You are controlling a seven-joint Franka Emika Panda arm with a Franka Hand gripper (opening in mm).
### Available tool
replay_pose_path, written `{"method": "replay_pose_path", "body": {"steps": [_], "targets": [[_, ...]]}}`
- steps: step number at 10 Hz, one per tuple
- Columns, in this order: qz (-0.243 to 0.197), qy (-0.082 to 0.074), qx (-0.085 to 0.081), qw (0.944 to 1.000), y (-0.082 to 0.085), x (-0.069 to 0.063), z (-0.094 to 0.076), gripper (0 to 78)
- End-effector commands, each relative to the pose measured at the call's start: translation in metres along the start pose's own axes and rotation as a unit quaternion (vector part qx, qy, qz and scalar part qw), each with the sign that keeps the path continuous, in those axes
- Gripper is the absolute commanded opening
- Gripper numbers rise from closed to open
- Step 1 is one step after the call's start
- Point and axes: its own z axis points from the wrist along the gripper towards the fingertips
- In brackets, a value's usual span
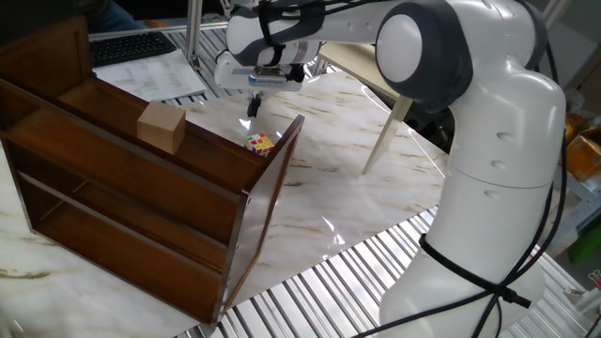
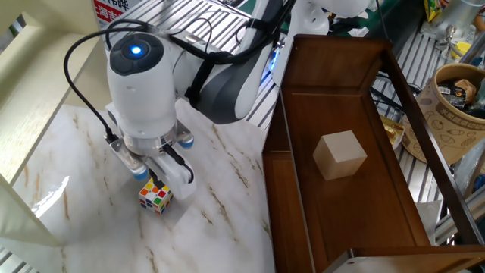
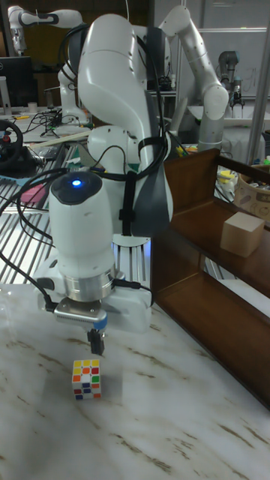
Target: Put the object on the shelf
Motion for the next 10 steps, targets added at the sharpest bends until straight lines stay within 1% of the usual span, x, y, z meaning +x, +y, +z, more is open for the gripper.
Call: {"method": "replay_pose_path", "body": {"steps": [1, 2, 3, 4, 7, 10], "targets": [[-0.009, -0.002, -0.002, 1.0000, -0.005, 0.000, 0.005, 0.0], [-0.020, -0.006, -0.003, 0.9998, -0.008, -0.001, 0.013, 0.0], [-0.022, -0.006, -0.004, 0.9997, -0.009, -0.001, 0.015, 0.0], [-0.027, -0.011, -0.005, 0.9996, -0.012, -0.002, 0.022, 0.0], [-0.048, -0.011, -0.002, 0.9988, -0.014, -0.001, 0.031, 0.0], [-0.070, -0.012, 0.001, 0.9975, -0.017, 0.002, 0.044, 0.0]]}}
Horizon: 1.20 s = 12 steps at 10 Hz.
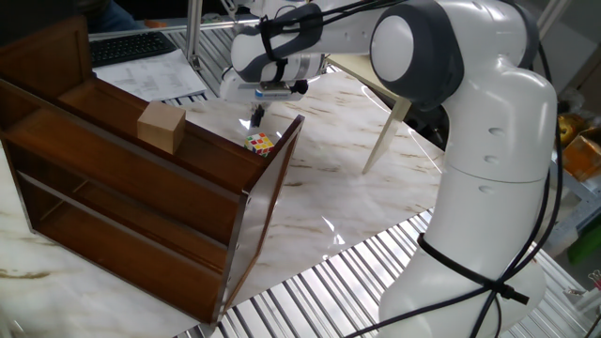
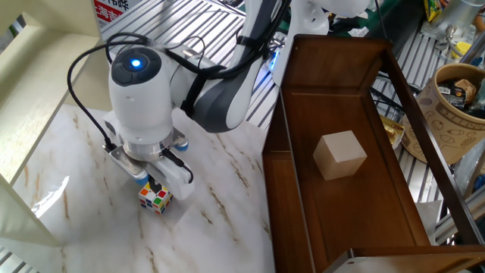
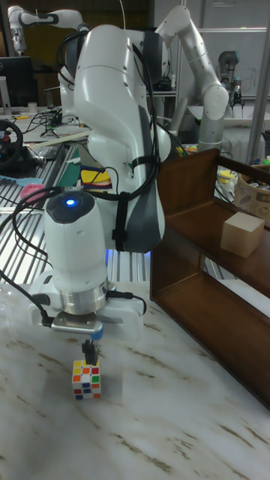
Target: Put the object on the shelf
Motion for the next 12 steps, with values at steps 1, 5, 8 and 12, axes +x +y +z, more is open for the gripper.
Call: {"method": "replay_pose_path", "body": {"steps": [1, 5, 8, 12], "targets": [[-0.023, -0.003, 0.002, 0.9997, -0.0031, 0.0029, 0.0118, 0.0], [-0.036, -0.003, 0.004, 0.9993, -0.0052, 0.0041, 0.0133, 77.1], [-0.036, -0.003, 0.004, 0.9993, -0.0052, 0.0041, 0.0133, 77.1], [-0.036, -0.003, 0.004, 0.9993, -0.0052, 0.0041, 0.0133, 77.1]]}}
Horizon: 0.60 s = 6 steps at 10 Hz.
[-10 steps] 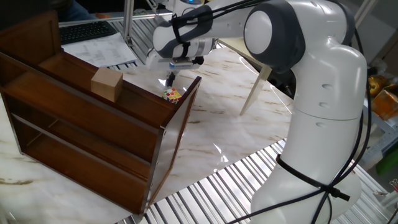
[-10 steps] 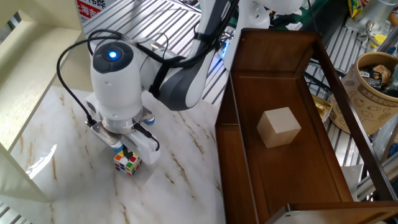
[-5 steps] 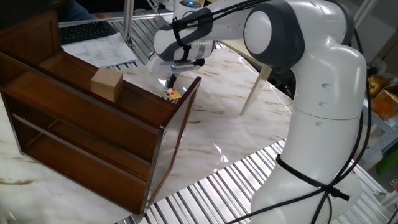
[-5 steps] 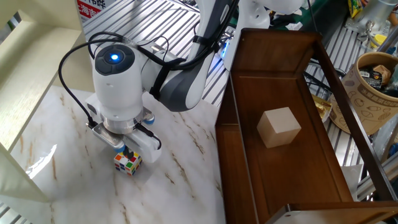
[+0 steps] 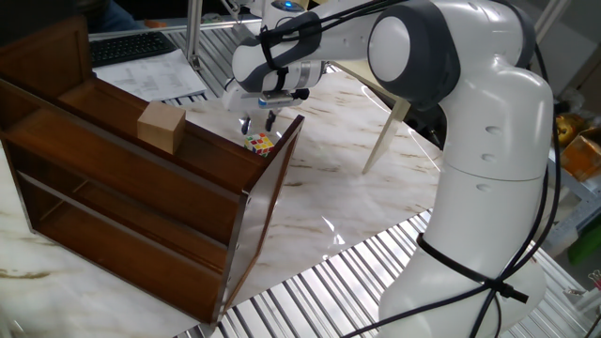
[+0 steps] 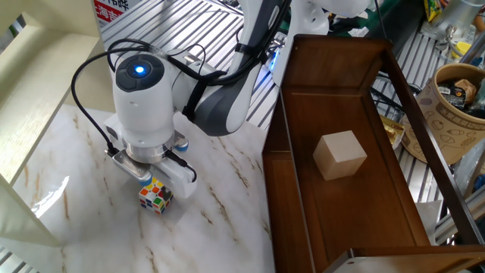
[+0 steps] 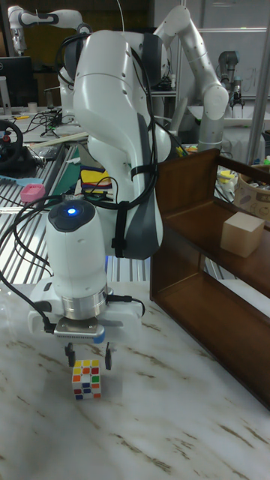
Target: Put the object on the shelf
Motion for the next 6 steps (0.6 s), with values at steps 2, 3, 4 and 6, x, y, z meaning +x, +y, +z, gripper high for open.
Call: {"method": "replay_pose_path", "body": {"steps": [2, 3, 4, 6], "targets": [[-0.008, -0.002, 0.002, 1.0000, -0.002, 0.001, 0.000, 77.1], [-0.008, -0.002, 0.002, 1.0000, -0.002, 0.001, 0.000, 77.1], [-0.008, -0.002, 0.002, 1.0000, -0.002, 0.001, 0.000, 77.1], [-0.042, -0.004, 0.003, 0.9991, -0.006, 0.002, 0.011, 77.1]]}}
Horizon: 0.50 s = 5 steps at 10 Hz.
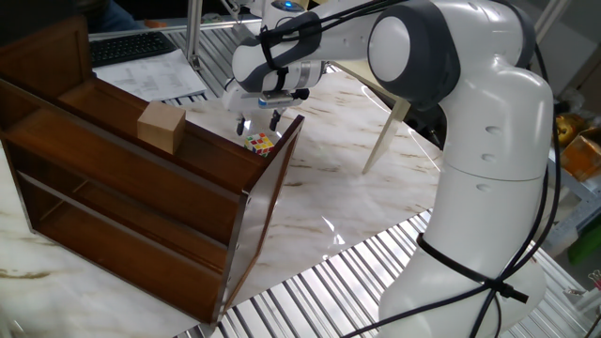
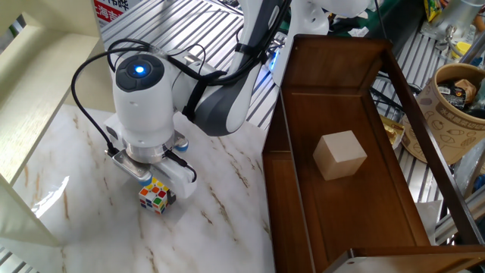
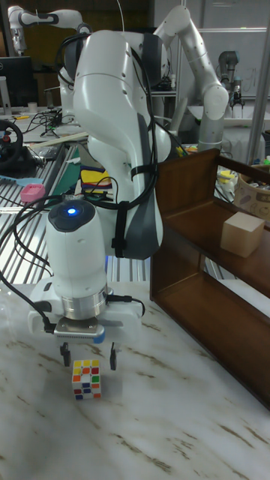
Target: Put the object on the shelf
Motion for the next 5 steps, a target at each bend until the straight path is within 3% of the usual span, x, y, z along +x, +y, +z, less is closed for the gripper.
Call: {"method": "replay_pose_path", "body": {"steps": [1, 5], "targets": [[-0.042, -0.004, 0.003, 0.9991, -0.0057, 0.0018, 0.0122, 77.1], [-0.043, -0.005, 0.004, 0.9991, -0.0063, 0.0014, 0.0151, 77.1]]}}
